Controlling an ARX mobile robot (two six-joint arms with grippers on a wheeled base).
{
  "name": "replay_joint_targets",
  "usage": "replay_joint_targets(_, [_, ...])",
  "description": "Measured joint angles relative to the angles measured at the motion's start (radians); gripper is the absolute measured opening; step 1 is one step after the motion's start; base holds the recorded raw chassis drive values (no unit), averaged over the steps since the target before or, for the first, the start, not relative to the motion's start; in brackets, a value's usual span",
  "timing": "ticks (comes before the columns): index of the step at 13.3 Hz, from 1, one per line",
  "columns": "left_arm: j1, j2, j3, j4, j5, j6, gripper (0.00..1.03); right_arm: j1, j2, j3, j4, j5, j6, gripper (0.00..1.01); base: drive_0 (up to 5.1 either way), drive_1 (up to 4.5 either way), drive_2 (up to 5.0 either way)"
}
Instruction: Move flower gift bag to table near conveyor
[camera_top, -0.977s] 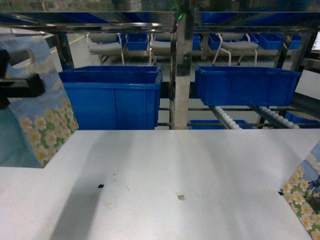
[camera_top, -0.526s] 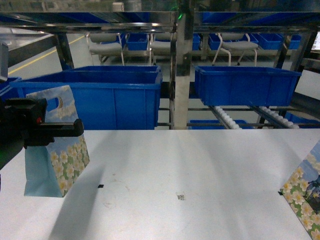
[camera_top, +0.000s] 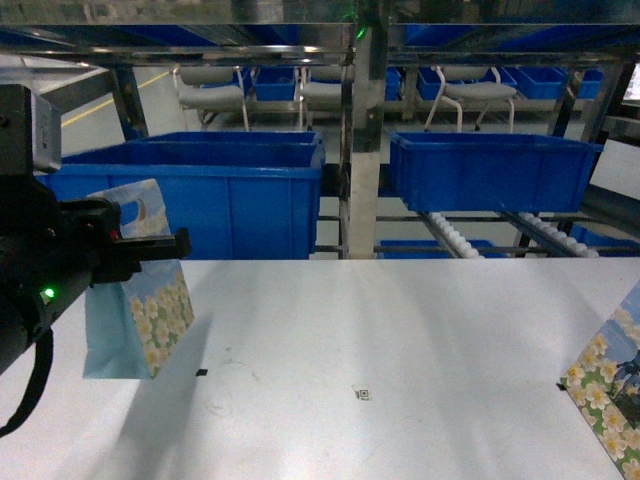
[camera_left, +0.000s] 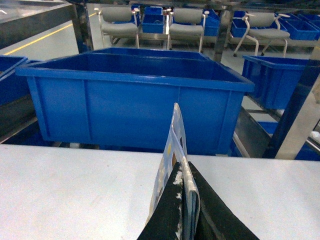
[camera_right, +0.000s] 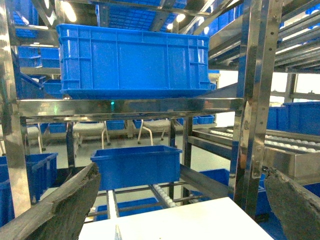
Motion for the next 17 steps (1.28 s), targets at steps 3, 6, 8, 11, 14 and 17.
replay_joint_targets(3, [-0.027,0.036,0.011,0.0,-0.018,-0.029,0.02,0.0,0.0,0.0,0.0,0.0,0.0,0.98,0.0,0.0,0.0])
replay_joint_targets(6, [-0.05,0.079,0.016,-0.002,-0.037,-0.036,0.02,0.0,0.0,0.0,0.0,0.0,0.0,0.98,0.0,0.0,0.0])
replay_joint_targets(8, [-0.07,0.08,0.016,-0.002,-0.036,-0.036,0.02,0.0,0.0,0.0,0.0,0.0,0.0,0.98,0.0,0.0,0.0])
replay_joint_targets(11, [-0.102,0.057,-0.022,-0.001,-0.051,-0.028,0.02,0.0,0.0,0.0,0.0,0.0,0.0,0.98,0.0,0.0,0.0])
replay_joint_targets(14, [-0.117,0.046,-0.058,0.006,-0.062,-0.028,0.02,0.0,0.0,0.0,0.0,0.0,0.0,0.98,0.0,0.0,0.0])
replay_joint_targets(17, [-0.14,0.034,-0.078,0.007,-0.078,-0.027,0.02,0.0,0.0,0.0,0.0,0.0,0.0,0.98,0.0,0.0,0.0])
